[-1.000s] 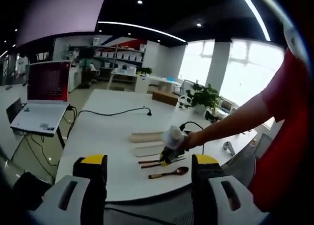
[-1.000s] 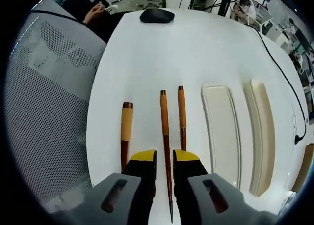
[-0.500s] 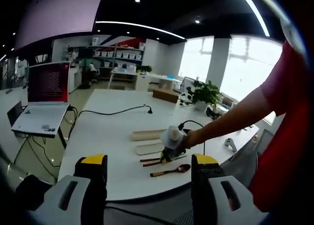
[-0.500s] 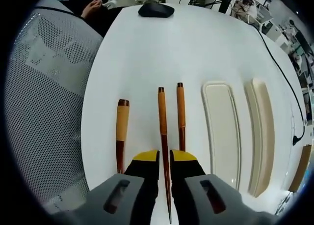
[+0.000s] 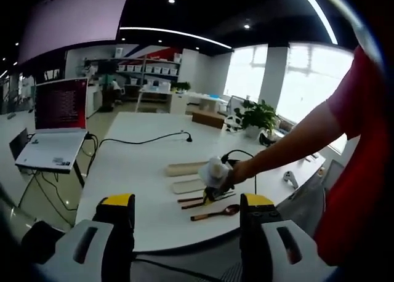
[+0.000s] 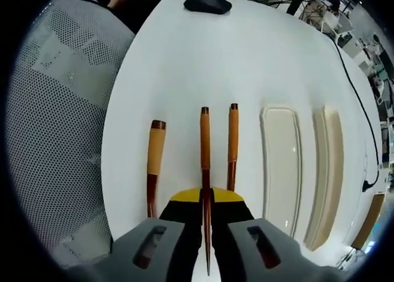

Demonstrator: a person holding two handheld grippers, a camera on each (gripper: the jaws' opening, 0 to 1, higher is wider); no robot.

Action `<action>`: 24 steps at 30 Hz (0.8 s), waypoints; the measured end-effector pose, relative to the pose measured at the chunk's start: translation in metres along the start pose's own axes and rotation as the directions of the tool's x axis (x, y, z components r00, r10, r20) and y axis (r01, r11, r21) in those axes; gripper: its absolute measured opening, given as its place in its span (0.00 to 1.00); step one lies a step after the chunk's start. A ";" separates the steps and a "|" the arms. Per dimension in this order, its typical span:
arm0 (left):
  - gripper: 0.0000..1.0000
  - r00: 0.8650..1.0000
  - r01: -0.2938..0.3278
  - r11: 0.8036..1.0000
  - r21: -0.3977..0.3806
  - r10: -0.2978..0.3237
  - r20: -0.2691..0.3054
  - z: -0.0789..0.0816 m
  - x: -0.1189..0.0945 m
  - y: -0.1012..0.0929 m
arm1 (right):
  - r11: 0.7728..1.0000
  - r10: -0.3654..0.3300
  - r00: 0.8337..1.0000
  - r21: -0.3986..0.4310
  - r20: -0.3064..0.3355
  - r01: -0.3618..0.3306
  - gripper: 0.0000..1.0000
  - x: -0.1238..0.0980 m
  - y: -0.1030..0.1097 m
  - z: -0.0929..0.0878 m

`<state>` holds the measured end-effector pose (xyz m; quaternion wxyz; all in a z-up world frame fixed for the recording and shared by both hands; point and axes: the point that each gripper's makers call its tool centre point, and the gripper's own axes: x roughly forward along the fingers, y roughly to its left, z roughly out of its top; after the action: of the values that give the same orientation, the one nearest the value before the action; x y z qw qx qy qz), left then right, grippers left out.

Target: Arrange the utensils inside the cutlery case until each visible utensil rests in its matching compartment.

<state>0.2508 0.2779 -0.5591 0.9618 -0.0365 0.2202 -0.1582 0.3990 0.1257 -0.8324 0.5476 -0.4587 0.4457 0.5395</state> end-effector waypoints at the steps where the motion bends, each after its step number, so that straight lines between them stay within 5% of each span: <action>1: 0.71 1.000 0.001 1.000 0.002 -0.001 0.001 0.000 0.000 0.000 | 1.000 0.003 1.000 -0.007 0.001 -0.003 0.00 0.000 0.000 0.001; 4: 0.70 1.000 0.003 1.000 0.005 -0.003 0.002 0.001 -0.001 -0.001 | 0.999 0.006 1.000 -0.051 0.008 -0.006 0.00 0.001 0.000 -0.002; 9: 0.70 1.000 0.005 1.000 -0.005 -0.005 -0.006 -0.003 -0.003 -0.003 | 1.000 0.024 0.999 0.019 0.035 -0.024 0.00 -0.003 0.002 -0.009; 14: 0.70 1.000 0.010 1.000 0.011 -0.010 -0.006 -0.003 -0.002 -0.005 | 1.000 0.008 0.995 0.020 0.095 -0.010 0.00 -0.020 0.007 0.002; 24: 0.70 0.999 0.046 0.998 0.036 -0.045 -0.030 -0.004 0.003 -0.012 | 1.000 -0.001 0.995 0.031 0.105 -0.003 0.00 -0.046 0.009 0.017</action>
<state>0.2482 0.2660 -0.5622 0.9553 -0.0216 0.2303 -0.1843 0.3884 0.1341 -0.7843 0.5769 -0.4211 0.4249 0.5561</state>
